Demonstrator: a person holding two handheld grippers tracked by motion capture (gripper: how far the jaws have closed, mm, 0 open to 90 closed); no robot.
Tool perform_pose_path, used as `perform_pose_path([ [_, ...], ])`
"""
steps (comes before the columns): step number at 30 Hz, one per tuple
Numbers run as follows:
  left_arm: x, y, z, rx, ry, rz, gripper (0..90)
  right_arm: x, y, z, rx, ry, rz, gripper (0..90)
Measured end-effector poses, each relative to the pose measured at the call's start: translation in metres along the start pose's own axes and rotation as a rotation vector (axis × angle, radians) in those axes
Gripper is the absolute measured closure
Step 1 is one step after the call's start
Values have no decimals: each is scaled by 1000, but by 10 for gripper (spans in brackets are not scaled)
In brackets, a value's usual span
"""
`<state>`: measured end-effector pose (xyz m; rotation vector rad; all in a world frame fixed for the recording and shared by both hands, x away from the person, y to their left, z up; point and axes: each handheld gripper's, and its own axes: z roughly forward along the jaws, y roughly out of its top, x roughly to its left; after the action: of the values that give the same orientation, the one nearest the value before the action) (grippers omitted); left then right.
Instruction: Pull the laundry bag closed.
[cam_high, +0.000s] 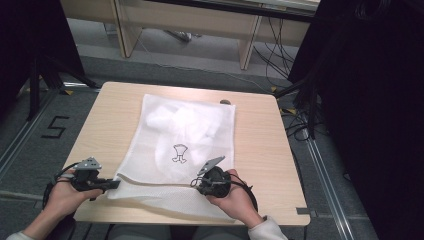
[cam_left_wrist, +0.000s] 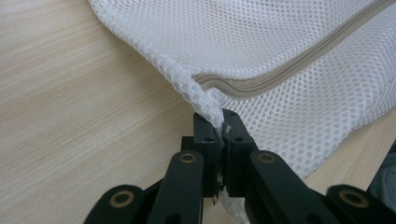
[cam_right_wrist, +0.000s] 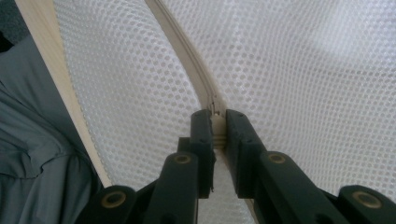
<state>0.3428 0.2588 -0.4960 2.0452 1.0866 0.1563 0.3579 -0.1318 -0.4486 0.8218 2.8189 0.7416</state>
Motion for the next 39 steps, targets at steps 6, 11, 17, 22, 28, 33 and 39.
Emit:
perform_pose_path([
  [6, -1, 0, 1, -10, 0, -12, 858, -2, -4, -2, 3, 8, 14, 823],
  [11, -1, 0, 0, -1, 2, -1, 858, -3, -4, -2, -2, 2, 11, 822],
  [17, -2, 0, 1, -6, 6, -15, 858, -3, -6, -3, -2, -1, 17, 822],
  [22, -2, 0, 0, -4, 5, -17, 858, -4, -7, -5, -3, -3, 27, 822],
  [28, -1, 1, 0, 2, -1, -16, 858, -6, -10, -6, 0, -4, 33, 823],
  [33, -1, 1, 0, 2, -3, -15, 858, -7, -12, -7, -2, 5, 38, 822],
  [39, 0, 0, -1, 0, 2, 3, 858, -8, -13, -8, -4, -4, 24, 823],
])
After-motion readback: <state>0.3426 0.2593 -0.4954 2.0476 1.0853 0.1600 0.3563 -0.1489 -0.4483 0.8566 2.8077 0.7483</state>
